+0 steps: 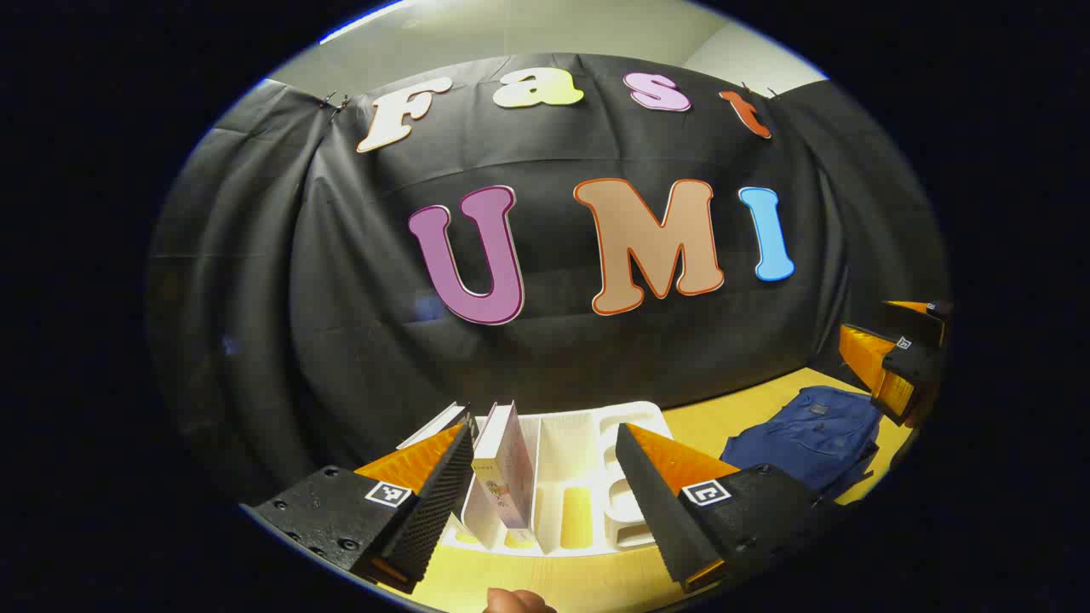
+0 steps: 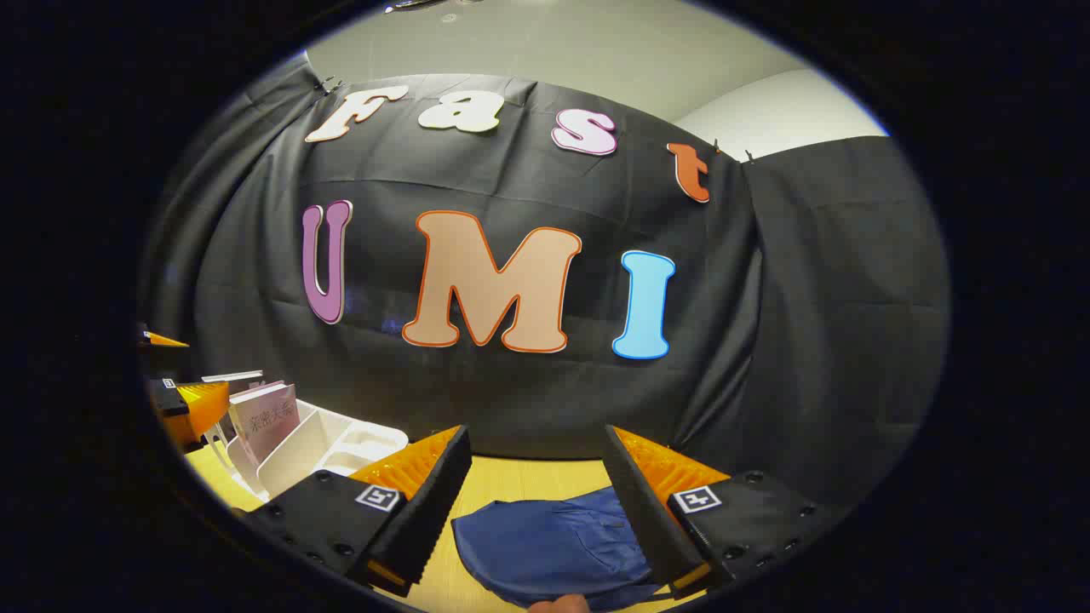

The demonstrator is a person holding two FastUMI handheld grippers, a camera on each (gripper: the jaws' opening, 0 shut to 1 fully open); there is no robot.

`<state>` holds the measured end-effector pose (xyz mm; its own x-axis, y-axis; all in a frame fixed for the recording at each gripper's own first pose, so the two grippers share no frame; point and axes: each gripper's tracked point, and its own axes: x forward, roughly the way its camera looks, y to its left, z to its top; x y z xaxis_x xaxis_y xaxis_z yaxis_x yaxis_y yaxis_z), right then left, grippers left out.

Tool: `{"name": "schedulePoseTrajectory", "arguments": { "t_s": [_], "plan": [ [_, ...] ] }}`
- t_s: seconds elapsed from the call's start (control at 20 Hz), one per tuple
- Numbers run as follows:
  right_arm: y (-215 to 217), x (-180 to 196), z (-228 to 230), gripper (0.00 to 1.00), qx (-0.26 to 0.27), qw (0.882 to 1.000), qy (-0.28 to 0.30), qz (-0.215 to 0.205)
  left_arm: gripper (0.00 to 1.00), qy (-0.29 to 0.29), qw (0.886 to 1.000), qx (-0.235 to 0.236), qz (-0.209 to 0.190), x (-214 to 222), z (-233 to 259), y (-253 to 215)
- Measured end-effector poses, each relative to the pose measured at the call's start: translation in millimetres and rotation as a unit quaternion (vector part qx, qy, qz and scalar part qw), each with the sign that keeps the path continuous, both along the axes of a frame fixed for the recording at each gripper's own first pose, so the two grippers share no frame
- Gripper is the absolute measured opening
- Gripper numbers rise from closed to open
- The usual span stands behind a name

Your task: Open the schoolbag, grab two books from the bookshelf and put them into the schoolbag.

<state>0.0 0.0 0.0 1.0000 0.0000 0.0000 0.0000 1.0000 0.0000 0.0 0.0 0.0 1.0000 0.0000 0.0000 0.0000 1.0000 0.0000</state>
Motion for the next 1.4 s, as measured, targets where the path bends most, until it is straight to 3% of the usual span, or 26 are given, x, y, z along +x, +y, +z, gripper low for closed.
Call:
{"name": "schedulePoseTrajectory", "arguments": {
  "t_s": [0.05, 0.9, 0.95, 1.0, 1.05, 1.15, 1.2, 1.25, 1.3, 1.4],
  "plan": [
    [2, 0, 2, 0.99, -0.001, 1.000, -0.002, 0.002, 0.98, 0.000, 1.000, 0.002, -0.001, -1, 0, -1],
    [1, -7, -4, 0.99, -0.024, 1.000, -0.003, 0.005, 0.98, -0.002, 1.000, 0.009, -0.008, 1, 2, -7],
    [3, -7, -5, 1.00, -0.031, 0.999, -0.002, 0.008, 0.99, -0.001, 1.000, 0.008, -0.007, 1, 0, -6],
    [6, -8, -8, 0.93, -0.038, 0.999, 0.000, 0.017, 0.99, 0.001, 1.000, 0.010, -0.006, 1, -1, -6],
    [9, -9, -12, 0.99, -0.046, 0.999, 0.003, 0.024, 0.99, 0.002, 1.000, 0.013, -0.004, 0, -2, -5],
    [14, -8, -24, 0.99, -0.075, 0.996, 0.013, 0.040, 0.99, 0.003, 1.000, 0.017, -0.003, 2, -2, -4],
    [13, -9, -29, 0.93, -0.093, 0.994, 0.016, 0.045, 0.99, 0.003, 1.000, 0.016, -0.003, 1, -3, -5],
    [14, -10, -33, 0.93, -0.116, 0.992, 0.017, 0.052, 0.99, 0.004, 1.000, 0.016, -0.003, 1, -3, -3],
    [15, -11, -39, 0.99, -0.142, 0.988, 0.018, 0.059, 0.99, 0.004, 1.000, 0.017, -0.002, 1, -3, -3],
    [15, -13, -56, 0.99, -0.182, 0.980, 0.026, 0.078, 0.99, 0.006, 1.000, 0.018, -0.001, 2, -5, -2]
  ]
}}
